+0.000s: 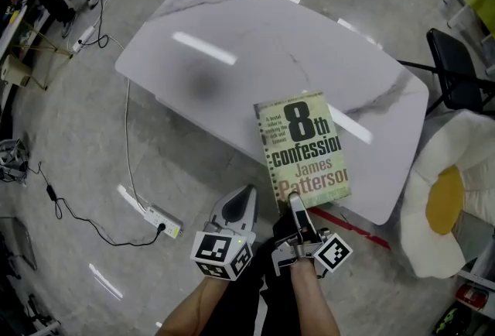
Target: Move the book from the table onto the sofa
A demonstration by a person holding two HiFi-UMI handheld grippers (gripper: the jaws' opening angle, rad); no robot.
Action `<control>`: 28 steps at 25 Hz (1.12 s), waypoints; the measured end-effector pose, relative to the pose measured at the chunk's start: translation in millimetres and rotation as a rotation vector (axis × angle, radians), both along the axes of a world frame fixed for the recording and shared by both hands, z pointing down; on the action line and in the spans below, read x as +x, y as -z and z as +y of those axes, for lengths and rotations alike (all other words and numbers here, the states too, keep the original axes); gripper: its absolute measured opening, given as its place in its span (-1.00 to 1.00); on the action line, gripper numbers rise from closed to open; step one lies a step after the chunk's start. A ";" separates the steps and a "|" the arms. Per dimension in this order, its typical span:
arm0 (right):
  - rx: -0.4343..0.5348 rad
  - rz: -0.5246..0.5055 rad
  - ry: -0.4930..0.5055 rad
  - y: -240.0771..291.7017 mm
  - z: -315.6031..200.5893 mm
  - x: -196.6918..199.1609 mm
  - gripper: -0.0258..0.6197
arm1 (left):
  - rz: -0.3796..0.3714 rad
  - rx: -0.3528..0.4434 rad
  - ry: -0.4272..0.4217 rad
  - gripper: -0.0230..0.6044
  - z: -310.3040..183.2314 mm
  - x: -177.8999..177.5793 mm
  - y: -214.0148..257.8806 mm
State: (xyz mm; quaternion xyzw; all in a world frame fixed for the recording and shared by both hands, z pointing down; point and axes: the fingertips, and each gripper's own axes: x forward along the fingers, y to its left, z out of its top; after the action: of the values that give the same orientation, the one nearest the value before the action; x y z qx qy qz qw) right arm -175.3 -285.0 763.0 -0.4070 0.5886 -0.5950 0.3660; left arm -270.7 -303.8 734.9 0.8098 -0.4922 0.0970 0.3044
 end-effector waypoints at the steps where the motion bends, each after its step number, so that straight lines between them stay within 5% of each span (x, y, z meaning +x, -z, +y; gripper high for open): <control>1: -0.001 0.003 -0.001 6.2 0.9 -0.5 -0.40 | 0.000 0.000 0.001 -0.89 -0.3 -1.8 6.4; 14: -0.006 0.009 0.004 130.9 0.1 -8.2 -0.40 | 0.019 0.004 0.022 -0.89 -0.4 -14.0 126.6; 28: 0.028 -0.094 -0.025 300.0 -12.6 -17.2 -0.40 | 0.010 0.083 0.004 -0.89 -10.1 -18.2 297.7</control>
State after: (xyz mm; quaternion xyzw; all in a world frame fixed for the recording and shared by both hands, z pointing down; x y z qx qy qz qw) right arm -192.5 -297.6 463.0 -0.3809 0.5739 -0.6004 0.4062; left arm -288.9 -313.9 437.2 0.8212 -0.4957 0.0720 0.2734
